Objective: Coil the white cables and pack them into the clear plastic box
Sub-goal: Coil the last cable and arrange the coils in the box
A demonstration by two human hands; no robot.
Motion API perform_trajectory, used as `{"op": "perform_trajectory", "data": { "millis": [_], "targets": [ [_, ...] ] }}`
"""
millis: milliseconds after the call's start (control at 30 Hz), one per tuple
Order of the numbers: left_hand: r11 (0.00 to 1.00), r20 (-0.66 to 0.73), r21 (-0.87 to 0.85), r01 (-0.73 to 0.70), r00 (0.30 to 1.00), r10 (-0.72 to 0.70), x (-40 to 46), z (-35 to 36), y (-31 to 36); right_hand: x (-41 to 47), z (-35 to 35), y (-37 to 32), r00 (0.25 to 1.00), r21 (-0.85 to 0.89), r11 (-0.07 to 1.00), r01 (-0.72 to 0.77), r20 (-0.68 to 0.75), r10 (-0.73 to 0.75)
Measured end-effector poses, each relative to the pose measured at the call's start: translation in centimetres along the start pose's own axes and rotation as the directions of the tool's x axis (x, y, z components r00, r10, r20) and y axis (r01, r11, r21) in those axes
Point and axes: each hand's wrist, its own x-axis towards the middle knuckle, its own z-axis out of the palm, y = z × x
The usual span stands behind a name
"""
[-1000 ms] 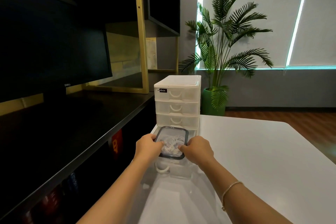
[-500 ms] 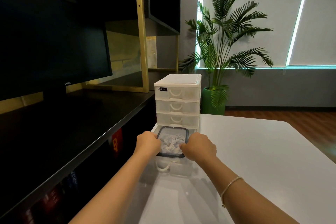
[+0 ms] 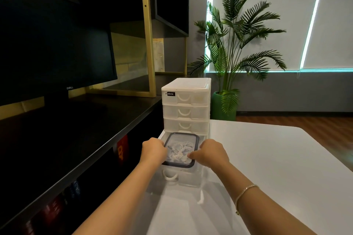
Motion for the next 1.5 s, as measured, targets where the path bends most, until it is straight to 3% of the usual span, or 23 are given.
{"op": "perform_trajectory", "data": {
  "millis": [200,433,700,900,1233,1500],
  "targets": [
    [0.996,0.081,0.079,-0.035,0.996,0.029,0.7,-0.7,0.6,1.3,-0.1,-0.1,0.996,0.133,0.990,-0.038,0.086,0.027],
    [0.990,0.204,0.128,-0.058,0.978,0.031,1.4,-1.3,1.2,3.0,-0.4,-1.5,1.000,0.019,1.000,-0.001,0.024,0.001],
    [0.999,0.285,0.044,-0.012,0.958,-0.001,2.3,-1.6,1.3,5.1,-0.1,-1.2,0.999,-0.031,0.999,-0.023,-0.040,0.022],
    [1.000,0.340,-0.006,0.028,0.940,-0.025,2.3,-1.9,1.4,5.7,0.0,-1.4,0.998,0.068,0.996,-0.059,0.012,0.058],
    [0.986,0.261,-0.123,0.114,0.962,-0.079,3.3,-1.4,1.3,6.1,0.0,-0.9,0.994,0.285,0.952,-0.110,0.028,0.106],
    [0.983,0.191,-0.092,0.159,0.972,-0.140,4.1,-0.3,1.3,6.2,-0.4,-1.2,0.996,0.099,0.993,-0.058,0.073,0.051]
  ]
}}
